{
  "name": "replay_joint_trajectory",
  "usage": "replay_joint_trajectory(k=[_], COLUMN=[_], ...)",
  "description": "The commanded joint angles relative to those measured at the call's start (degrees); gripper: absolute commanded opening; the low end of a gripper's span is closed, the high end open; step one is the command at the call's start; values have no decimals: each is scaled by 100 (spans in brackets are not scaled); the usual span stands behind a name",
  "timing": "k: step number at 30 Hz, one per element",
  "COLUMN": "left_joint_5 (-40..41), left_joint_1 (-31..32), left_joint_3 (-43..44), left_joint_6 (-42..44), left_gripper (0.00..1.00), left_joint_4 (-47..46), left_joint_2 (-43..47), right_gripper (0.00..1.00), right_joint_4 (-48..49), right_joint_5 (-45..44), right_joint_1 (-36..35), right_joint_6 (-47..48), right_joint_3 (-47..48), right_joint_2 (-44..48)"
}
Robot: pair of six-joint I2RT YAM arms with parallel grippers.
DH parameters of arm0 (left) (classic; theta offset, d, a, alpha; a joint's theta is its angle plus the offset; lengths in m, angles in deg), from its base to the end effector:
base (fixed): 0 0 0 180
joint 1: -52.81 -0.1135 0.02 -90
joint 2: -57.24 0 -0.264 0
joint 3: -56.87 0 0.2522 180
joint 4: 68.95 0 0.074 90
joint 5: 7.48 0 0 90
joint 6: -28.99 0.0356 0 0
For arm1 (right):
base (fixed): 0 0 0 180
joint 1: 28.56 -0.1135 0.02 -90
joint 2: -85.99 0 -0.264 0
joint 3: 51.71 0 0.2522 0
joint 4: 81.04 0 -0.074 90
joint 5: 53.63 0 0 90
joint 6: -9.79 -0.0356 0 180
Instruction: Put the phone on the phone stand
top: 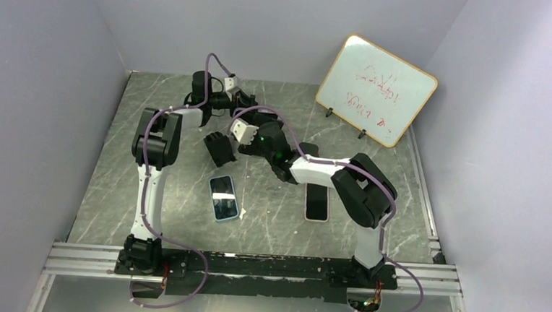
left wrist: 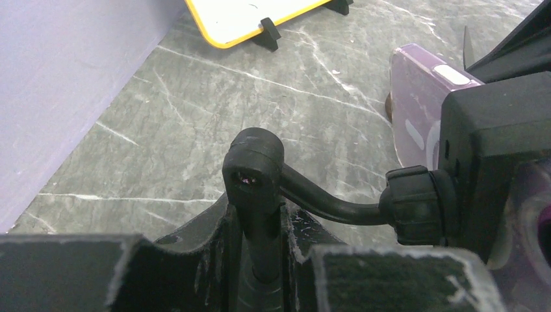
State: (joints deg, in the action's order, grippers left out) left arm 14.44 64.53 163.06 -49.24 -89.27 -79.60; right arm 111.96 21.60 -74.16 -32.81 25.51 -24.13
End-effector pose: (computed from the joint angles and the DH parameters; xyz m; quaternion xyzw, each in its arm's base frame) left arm 0.4980 -0.1370 0.1499 0.4806 0.5500 -0.4296 0.5310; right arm 0.3035 0.2970 0.1875 -0.5381 0.6124 -0.1142 0.5678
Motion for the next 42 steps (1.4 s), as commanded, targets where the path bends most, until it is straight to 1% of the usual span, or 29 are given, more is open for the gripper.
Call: replay_joint_trajectory(k=[1,2,3,6,9,14,15,16,18,19,22,25,30,35,42], left_joint_5=[15,2,-17,-39,-40,-40,-40,-55,-52,-56,-50,-53,-76,-92,-105], left_joint_1=[-12,-12,-12,-8,-12,-12,-12,-12,-12,-12,-12,-12,-12,-12,-12], left_joint_3=[-18,-8,2,13,13,17,25,30,49,49,56,74,108,109,131], left_joint_6=[293,283,270,211,220,207,203,203,215,220,248,251,247,240,240], left_gripper=[5,5,5,5,5,5,5,5,5,5,5,5,5,5,5], left_joint_4=[330,344,335,290,297,297,297,309,338,349,395,420,444,455,464], left_joint_2=[-338,-348,-359,-380,-388,-391,-396,-407,-412,-413,-411,-430,-460,-458,-484], right_gripper=[81,75,71,65,61,58,61,69,95,99,100,100,100,100,100], right_joint_4=[493,610,648,637,603,490,469,448,350,283,-82,-44,-256,-273,-548], right_joint_5=[-67,-96,-111,-66,51,548,637,687,664,612,407,244,547,467,544], right_joint_1=[73,85,99,137,161,286,314,329,333,333,333,352,406,424,464], right_joint_6=[127,136,146,139,48,-531,-639,-699,-742,-767,-658,-353,23,393,658], right_joint_3=[97,70,54,60,50,-10,-24,-39,-61,-70,39,-27,70,384,958], right_joint_2=[-108,-85,-63,-23,15,166,193,215,264,293,309,384,408,91,-359])
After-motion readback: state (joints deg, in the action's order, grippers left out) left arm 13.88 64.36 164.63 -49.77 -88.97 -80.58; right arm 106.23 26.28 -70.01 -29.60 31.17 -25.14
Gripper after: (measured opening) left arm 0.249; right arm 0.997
